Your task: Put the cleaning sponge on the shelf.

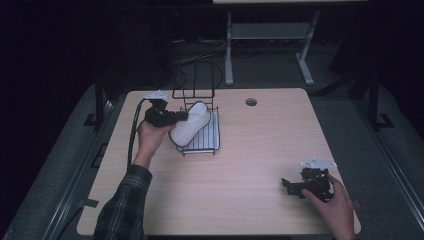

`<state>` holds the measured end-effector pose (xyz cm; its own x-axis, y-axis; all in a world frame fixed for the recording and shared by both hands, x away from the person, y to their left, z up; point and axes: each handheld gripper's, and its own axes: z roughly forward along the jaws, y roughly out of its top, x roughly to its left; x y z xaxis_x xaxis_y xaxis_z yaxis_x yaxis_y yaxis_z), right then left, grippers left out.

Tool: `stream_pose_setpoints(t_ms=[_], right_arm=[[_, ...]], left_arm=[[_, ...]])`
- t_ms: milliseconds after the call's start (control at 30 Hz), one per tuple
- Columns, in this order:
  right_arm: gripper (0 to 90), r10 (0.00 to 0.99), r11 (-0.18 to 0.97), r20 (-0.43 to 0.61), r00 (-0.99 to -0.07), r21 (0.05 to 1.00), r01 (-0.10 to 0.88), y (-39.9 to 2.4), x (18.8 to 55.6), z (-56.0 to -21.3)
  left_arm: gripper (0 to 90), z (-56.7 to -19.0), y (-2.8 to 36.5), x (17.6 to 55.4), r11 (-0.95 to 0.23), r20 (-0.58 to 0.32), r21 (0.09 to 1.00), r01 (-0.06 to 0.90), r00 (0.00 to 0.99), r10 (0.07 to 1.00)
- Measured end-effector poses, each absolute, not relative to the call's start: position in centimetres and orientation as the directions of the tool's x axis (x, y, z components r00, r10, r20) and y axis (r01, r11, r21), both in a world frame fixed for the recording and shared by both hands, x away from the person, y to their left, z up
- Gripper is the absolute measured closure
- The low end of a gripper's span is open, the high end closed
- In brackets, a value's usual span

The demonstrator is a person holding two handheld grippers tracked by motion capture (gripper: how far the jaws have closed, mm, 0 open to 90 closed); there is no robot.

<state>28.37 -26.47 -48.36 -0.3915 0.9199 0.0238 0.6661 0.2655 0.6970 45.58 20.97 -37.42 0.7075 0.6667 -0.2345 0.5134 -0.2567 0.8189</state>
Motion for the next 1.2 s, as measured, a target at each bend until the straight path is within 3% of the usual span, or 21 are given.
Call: stream_pose_setpoints(t_ms=[433, 1200], right_arm=[[0.2, 0.92, 0.265, 0.024, -0.392, 0.697, 0.666, -26.5, 28.4, -48.4], [0.2, 0.92, 0.265, 0.024, -0.391, 0.697, 0.666, -26.5, 28.4, -48.4]], left_arm=[[81.4, -38.4, 20.9, 46.7, -0.243, -0.234, 0.811, 0.532, 0.677, 0.697], [74.0, -39.9, 21.2, 47.7, -0.301, -0.142, 0.776, 0.554, 0.619, 0.772]])
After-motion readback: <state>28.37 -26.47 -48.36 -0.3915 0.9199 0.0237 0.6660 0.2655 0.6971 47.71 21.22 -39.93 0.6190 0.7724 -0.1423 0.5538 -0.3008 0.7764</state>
